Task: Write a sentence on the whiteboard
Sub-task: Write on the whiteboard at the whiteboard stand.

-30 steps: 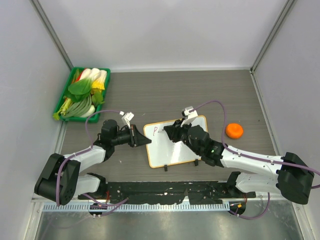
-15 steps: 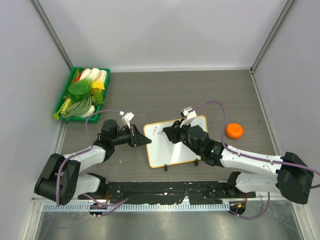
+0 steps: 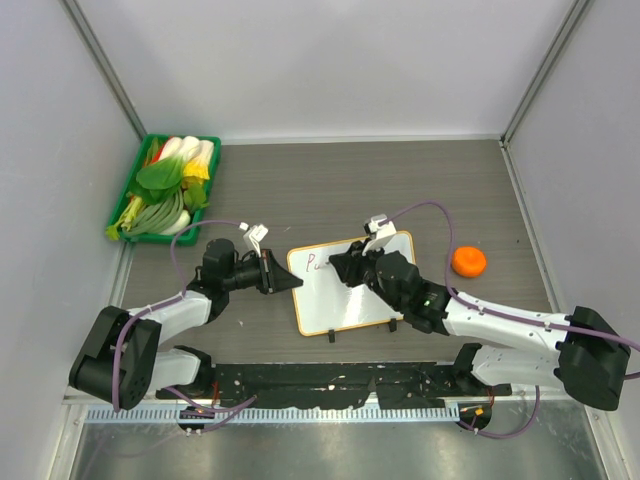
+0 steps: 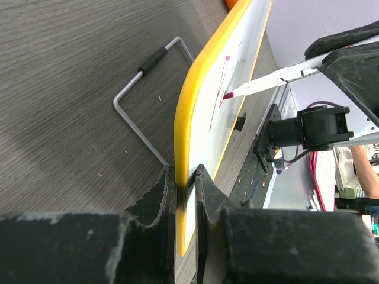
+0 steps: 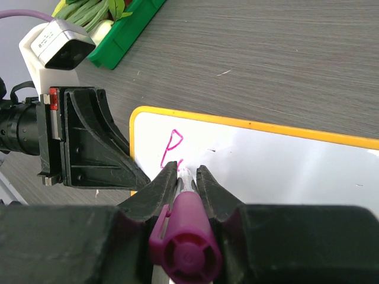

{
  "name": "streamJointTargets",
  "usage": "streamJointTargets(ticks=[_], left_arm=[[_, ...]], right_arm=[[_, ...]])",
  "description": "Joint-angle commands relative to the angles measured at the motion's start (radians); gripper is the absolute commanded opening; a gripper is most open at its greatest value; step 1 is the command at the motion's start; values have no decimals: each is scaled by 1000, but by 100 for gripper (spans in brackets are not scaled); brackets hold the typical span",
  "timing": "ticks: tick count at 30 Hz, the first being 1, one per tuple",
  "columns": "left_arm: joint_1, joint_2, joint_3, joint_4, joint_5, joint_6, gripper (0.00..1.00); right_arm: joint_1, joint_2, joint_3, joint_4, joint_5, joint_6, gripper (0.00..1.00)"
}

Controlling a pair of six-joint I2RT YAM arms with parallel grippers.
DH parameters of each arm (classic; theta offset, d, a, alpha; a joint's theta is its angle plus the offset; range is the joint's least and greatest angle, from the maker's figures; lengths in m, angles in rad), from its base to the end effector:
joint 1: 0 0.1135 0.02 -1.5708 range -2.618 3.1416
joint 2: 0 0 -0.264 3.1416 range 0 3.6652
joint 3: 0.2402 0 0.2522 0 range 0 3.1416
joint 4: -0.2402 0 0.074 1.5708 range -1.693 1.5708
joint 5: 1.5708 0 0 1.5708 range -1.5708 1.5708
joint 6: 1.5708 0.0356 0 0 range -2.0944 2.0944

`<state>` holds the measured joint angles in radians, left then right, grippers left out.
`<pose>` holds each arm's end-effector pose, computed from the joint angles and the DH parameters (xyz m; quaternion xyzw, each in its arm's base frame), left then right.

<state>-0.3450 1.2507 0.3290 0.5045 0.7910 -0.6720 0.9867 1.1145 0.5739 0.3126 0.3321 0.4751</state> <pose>0.2016 -0.0994 0.1651 0.0814 0.7974 -0.5271 0.2823 0.1472 0.2017 0.2515 -0.0959 0.7731 0.3132 0.5432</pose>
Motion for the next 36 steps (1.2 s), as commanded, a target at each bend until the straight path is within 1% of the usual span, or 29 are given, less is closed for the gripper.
streamJointTargets(ticks=[1,6,18,22,24,28,36], left_arm=[[0,27,5,-63,-82,69,0],[0,24,5,-63,-84,66,0],[0,27,5,-63,-82,69,0],[0,26,5,-63,-82,68,0],[0,26,5,-63,-82,69,0],[0,27,4,-63,-82,69,0],[0,27,5,-61,-82,69,0]], right_arm=[[0,-13,3,5,82,-12,1],[0,1,23,25,99,-20,1],[0,44,43,37,35,-3,1],[0,5,24,60,24,11,1],[0,-42,12,80,22,14,1],[0,-76,0,76,57,2,1],[0,-52,4,48,90,-13,1]])
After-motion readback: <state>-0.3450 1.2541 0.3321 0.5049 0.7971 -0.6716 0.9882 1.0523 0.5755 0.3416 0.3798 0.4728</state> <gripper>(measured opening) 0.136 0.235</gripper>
